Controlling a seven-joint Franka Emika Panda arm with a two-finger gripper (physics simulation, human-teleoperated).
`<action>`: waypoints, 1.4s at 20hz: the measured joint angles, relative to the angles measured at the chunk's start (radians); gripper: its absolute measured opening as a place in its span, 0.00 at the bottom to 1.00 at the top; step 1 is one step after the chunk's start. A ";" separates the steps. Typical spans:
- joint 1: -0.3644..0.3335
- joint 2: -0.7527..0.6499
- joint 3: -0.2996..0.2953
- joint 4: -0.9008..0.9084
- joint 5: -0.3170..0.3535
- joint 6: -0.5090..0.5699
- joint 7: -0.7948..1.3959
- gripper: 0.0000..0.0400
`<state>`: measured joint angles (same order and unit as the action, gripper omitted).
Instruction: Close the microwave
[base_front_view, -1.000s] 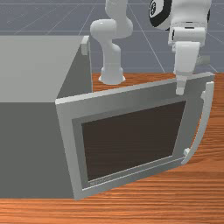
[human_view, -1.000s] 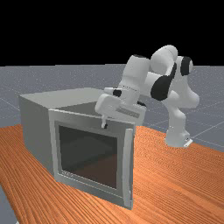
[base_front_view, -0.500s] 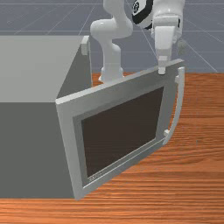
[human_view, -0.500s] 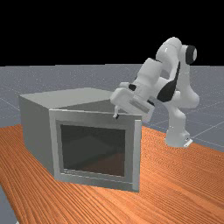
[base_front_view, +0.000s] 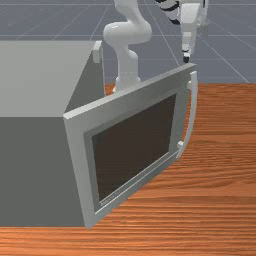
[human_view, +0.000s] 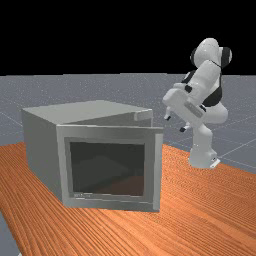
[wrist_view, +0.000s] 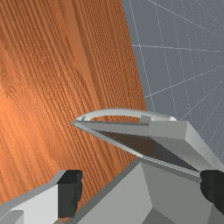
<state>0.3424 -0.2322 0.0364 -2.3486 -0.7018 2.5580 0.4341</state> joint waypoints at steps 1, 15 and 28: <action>0.024 0.073 0.056 0.101 -0.014 -0.111 0.119 1.00; 0.171 0.848 0.144 1.185 0.015 -0.427 -0.062 1.00; -0.312 0.645 0.335 0.535 0.194 0.103 -0.633 1.00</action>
<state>0.0305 0.4124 0.3709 -1.8140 -0.5080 2.6615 -0.1991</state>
